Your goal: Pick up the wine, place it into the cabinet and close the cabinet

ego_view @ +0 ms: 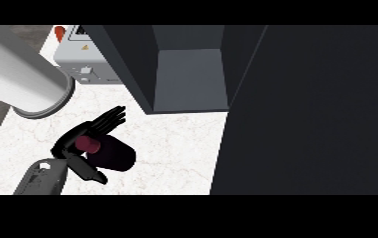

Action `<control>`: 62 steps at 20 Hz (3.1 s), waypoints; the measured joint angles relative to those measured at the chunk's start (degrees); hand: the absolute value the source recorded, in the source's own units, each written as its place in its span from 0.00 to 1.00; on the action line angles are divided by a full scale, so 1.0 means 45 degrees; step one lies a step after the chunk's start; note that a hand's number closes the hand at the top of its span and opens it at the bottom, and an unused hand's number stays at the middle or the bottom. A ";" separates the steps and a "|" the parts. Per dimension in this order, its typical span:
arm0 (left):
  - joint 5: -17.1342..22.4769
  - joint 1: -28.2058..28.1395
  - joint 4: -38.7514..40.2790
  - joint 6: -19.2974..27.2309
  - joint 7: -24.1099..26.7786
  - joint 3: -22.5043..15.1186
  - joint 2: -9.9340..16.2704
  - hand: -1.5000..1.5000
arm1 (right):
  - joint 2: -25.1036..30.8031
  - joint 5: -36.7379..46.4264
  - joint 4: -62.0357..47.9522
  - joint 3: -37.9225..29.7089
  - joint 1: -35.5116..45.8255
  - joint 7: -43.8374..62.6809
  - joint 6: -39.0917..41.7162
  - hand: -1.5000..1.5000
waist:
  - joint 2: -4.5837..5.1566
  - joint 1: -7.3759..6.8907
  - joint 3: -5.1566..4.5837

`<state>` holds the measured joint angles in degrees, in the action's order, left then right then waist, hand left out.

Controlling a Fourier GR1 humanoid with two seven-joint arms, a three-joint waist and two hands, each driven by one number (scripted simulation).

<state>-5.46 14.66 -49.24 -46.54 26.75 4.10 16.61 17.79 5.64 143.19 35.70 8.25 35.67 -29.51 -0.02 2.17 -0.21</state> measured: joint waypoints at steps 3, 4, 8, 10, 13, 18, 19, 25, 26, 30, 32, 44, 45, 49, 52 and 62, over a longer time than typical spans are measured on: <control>0.0077 0.0151 0.0540 -0.0005 0.0116 -0.0308 0.0027 0.00 | 0.0122 -0.0011 0.0005 0.0075 -0.0021 -0.0052 -0.0136 0.00 | -0.0014 0.0014 -0.0002; 0.0013 0.0238 0.0803 0.0108 0.0295 -0.0410 0.0023 0.00 | 0.0156 -0.0018 -0.0003 0.0078 0.0068 -0.0021 -0.0156 0.00 | -0.0006 0.0039 -0.0009; -0.0153 0.0410 0.1351 0.0399 0.0770 -0.0939 -0.0050 0.00 | 0.0359 -0.0042 -0.0017 0.0151 -0.0056 -0.0169 -0.0291 0.00 | -0.0008 0.0026 -0.0005; -0.0282 0.0439 0.1572 0.0707 0.1077 -0.1239 -0.0268 0.00 | 0.0542 -0.0058 0.0008 0.0148 -0.0100 -0.0223 -0.0292 0.00 | -0.0010 0.0059 -0.0006; -0.0280 0.0597 0.1880 0.0905 0.1497 -0.1512 -0.0311 0.00 | 0.0636 -0.0093 -0.0011 0.0070 -0.0037 -0.0310 -0.0387 0.00 | -0.0005 0.0023 -0.0006; 0.0024 0.0646 0.2427 0.1068 0.2063 -0.1750 -0.0307 1.00 | 0.0878 -0.0155 -0.0010 0.0153 -0.0182 -0.0547 -0.0475 0.00 | -0.0007 0.0035 -0.0003; 0.0107 0.0754 0.2592 0.1085 0.2058 -0.1771 -0.0353 1.00 | 0.0903 -0.0158 -0.0005 0.0222 -0.0213 -0.0600 -0.0514 0.00 | -0.0008 0.0051 -0.0003; 0.0188 0.0872 0.2837 0.1485 0.2843 -0.2153 -0.0260 1.00 | 0.1015 -0.0198 -0.0025 0.0224 -0.0065 -0.0472 -0.0731 0.00 | -0.0024 -0.0025 0.0003; 0.0235 0.0991 0.2881 0.1539 0.2932 -0.2162 -0.0198 1.00 | 0.1055 -0.0203 -0.0024 0.0258 -0.0103 -0.0511 -0.0755 0.00 | -0.0022 -0.0019 0.0001; 0.0117 0.0920 0.2808 0.2030 0.3668 -0.2535 -0.0127 1.00 | 0.1118 -0.0236 -0.0029 0.0299 -0.0008 -0.0542 -0.0866 0.00 | -0.0030 -0.0039 0.0001; 0.0164 0.0867 0.2788 0.2272 0.3964 -0.2618 -0.0079 1.00 | 0.1236 -0.0252 -0.0019 0.0272 -0.0174 -0.0751 -0.0891 0.00 | -0.0033 -0.0053 0.0012; 0.2696 -0.1203 0.1159 0.5739 0.3860 -0.0370 -0.1621 1.00 | 0.1750 -0.0278 0.0040 0.0219 -0.0699 -0.1109 -0.1268 0.00 | -0.0105 -0.0403 0.0047; 0.2777 -0.1357 0.0813 0.5809 0.3749 -0.0413 -0.1790 1.00 | 0.1753 -0.0263 0.0058 0.0298 -0.0684 -0.1096 -0.1319 0.00 | -0.0107 -0.0404 0.0048; 0.2956 -0.2308 -0.1198 0.6081 0.3015 -0.0900 -0.2461 1.00 | 0.1911 -0.0219 0.0078 0.0593 -0.1129 -0.1558 -0.1460 0.00 | -0.0114 -0.0424 0.0053; 0.3067 -0.2799 -0.2582 0.6217 0.2277 -0.1221 -0.2702 1.00 | 0.2154 -0.0202 0.0122 0.0600 -0.1391 -0.1769 -0.1480 0.00 | -0.0112 -0.0410 0.0054; 0.3309 -0.3921 -0.6769 0.8274 -0.0437 -0.3397 -0.3571 1.00 | 0.2533 -0.0204 0.0157 0.0543 -0.1740 -0.2207 -0.1630 0.00 | -0.0096 -0.0334 0.0049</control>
<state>9.43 -2.99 -79.70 -9.31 24.79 -11.19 0.54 29.19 4.72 143.90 38.14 0.42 25.74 -36.84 -0.46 0.67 0.01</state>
